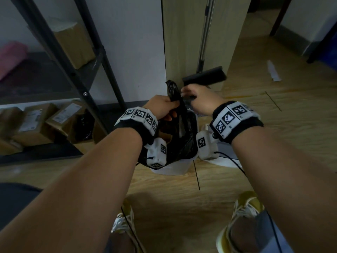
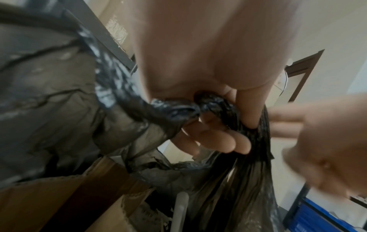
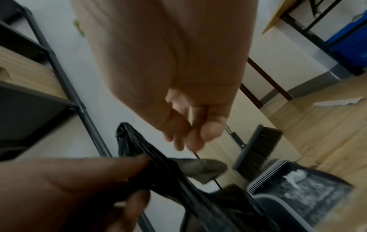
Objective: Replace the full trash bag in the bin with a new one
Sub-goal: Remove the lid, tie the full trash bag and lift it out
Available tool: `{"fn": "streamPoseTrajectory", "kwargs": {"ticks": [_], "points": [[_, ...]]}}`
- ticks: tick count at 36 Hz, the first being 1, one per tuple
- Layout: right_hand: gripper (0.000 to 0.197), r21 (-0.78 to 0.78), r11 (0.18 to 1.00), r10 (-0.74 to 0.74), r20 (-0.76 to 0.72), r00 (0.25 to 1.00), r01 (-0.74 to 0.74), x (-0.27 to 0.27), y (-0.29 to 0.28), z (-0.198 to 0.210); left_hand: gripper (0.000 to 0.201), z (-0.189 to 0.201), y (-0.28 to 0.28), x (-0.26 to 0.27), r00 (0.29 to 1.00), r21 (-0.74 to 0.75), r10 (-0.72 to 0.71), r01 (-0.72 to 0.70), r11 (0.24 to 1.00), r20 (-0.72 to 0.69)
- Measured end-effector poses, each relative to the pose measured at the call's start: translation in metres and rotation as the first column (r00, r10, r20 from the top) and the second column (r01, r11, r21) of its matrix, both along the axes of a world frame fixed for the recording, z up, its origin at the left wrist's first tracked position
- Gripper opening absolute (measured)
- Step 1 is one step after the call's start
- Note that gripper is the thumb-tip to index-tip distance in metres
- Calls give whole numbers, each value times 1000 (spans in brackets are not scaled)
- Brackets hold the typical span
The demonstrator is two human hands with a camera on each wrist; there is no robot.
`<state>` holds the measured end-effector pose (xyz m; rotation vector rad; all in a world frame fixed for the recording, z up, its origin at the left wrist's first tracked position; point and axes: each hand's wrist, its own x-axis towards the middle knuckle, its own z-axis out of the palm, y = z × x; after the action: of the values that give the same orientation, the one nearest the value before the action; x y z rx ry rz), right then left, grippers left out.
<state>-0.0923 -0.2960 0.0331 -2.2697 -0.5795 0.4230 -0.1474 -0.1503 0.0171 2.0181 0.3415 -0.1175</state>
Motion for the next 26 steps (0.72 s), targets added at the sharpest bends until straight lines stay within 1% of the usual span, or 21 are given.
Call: {"fn": "streamPoseTrajectory", "kwargs": {"ticks": [3,5,7,9,10,12,14,16,18,19,20,22,24,26], "points": [[69,-8,998,62,-74,995,-63,-1,1,-9,28,-1,1,0,1000,20,-6,6,1000,5],[69,-20,993,115,-50,992,-117,-2,2,-12,30,-2,1,0,1000,51,-19,19,998,8],[56,-75,987,141,31,989,-139,-4,3,-10,33,-2,2,0,999,106,-44,43,993,4],[37,-148,982,134,131,982,-115,-5,4,-8,36,-2,4,-1,998,169,-58,57,984,2],[31,-173,981,123,170,978,-93,-5,3,-9,37,-1,5,-2,998,194,-61,58,979,6],[24,-187,981,95,190,977,-59,-2,2,-12,38,0,7,-2,998,229,-64,60,972,10],[21,-179,983,68,188,980,-34,1,1,-15,39,0,7,-3,998,248,-69,65,967,8],[23,-177,984,47,194,980,-12,4,3,-17,38,-1,8,-3,997,270,-81,79,960,-3],[37,-153,988,51,175,983,-24,5,5,-17,38,-1,8,-3,995,286,-96,97,953,-18],[44,-165,986,66,166,984,-38,5,6,-17,38,0,8,-2,994,290,-103,104,951,-19],[47,-190,980,91,166,982,-58,5,7,-19,38,0,8,-2,994,296,-109,109,949,-17],[42,-270,958,142,175,974,-91,6,9,-20,39,0,7,-1,993,311,-116,115,943,-15],[35,-348,934,162,195,967,-86,3,9,-17,38,-2,6,0,993,314,-115,116,942,-21],[31,-364,929,153,220,964,-64,1,8,-15,37,-3,6,0,995,300,-101,102,949,-18]]}}
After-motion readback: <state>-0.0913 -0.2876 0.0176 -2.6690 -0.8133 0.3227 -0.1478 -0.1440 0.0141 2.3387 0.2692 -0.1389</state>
